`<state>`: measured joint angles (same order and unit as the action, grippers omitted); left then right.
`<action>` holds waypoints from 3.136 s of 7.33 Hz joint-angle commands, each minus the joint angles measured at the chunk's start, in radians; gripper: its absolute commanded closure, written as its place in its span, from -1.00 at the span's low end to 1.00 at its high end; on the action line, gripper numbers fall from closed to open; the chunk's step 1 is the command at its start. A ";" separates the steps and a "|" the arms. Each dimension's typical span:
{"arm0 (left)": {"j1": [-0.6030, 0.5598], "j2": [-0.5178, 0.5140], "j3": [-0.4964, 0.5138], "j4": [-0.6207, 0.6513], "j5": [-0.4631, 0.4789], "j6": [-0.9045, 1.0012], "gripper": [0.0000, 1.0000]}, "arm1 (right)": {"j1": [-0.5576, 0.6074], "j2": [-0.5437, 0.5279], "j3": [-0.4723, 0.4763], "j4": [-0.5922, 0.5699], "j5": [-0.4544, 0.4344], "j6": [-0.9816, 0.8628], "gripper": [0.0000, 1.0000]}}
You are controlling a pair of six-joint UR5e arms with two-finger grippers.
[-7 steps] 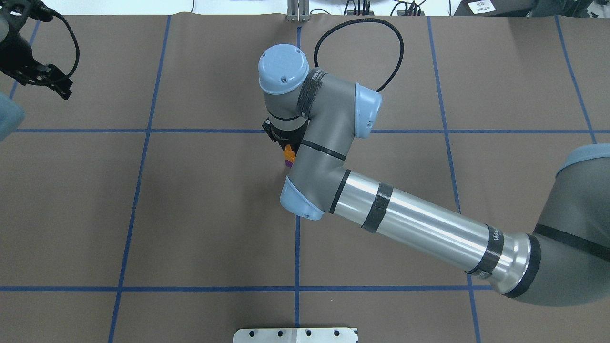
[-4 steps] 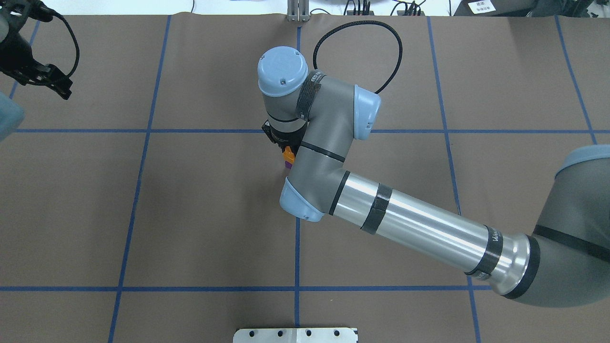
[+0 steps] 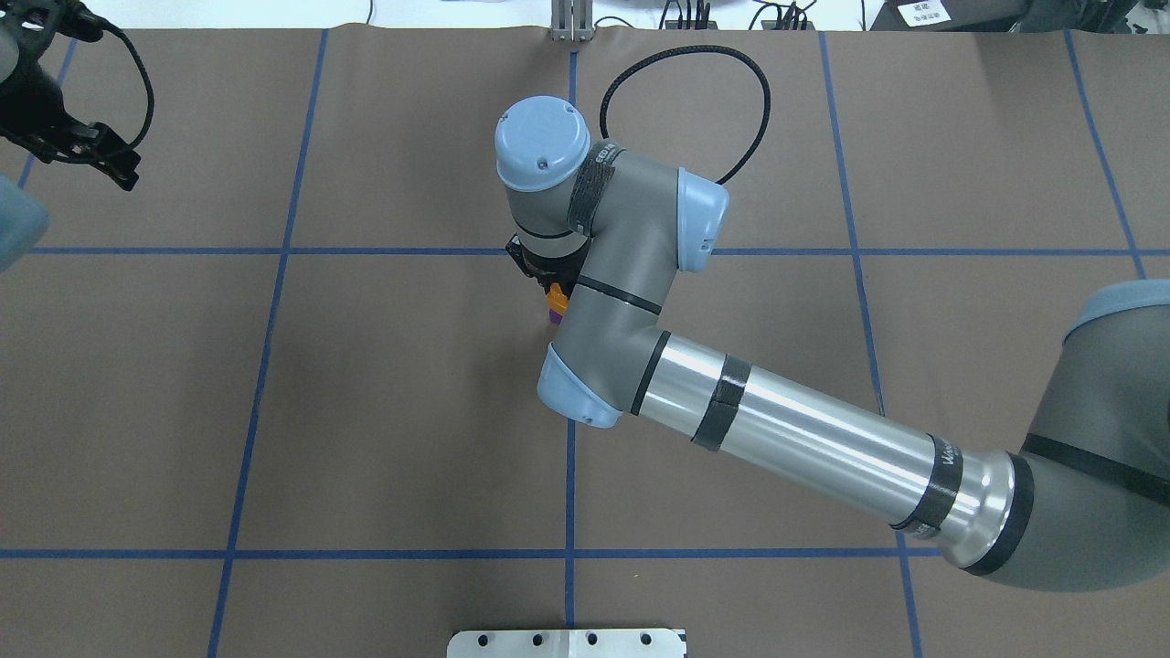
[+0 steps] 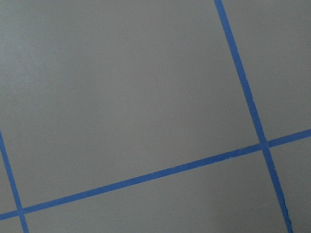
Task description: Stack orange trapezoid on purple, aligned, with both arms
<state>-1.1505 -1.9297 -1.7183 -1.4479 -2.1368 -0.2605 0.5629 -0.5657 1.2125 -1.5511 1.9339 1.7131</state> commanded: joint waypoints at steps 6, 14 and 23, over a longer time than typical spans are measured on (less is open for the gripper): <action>-0.001 -0.002 -0.001 0.000 -0.002 0.015 -1.00 | 0.052 0.000 0.083 -0.010 0.017 -0.017 -1.00; -0.323 0.159 0.069 -0.069 -0.008 0.450 -1.00 | 0.510 -0.619 0.572 -0.230 0.149 -1.112 -1.00; -0.434 0.299 0.212 -0.250 -0.117 0.478 -1.00 | 0.966 -1.045 0.490 0.068 0.442 -1.426 -1.00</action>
<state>-1.5690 -1.6342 -1.5154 -1.7026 -2.2492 0.2181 1.4364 -1.6140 1.7022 -1.4319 2.3068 0.3111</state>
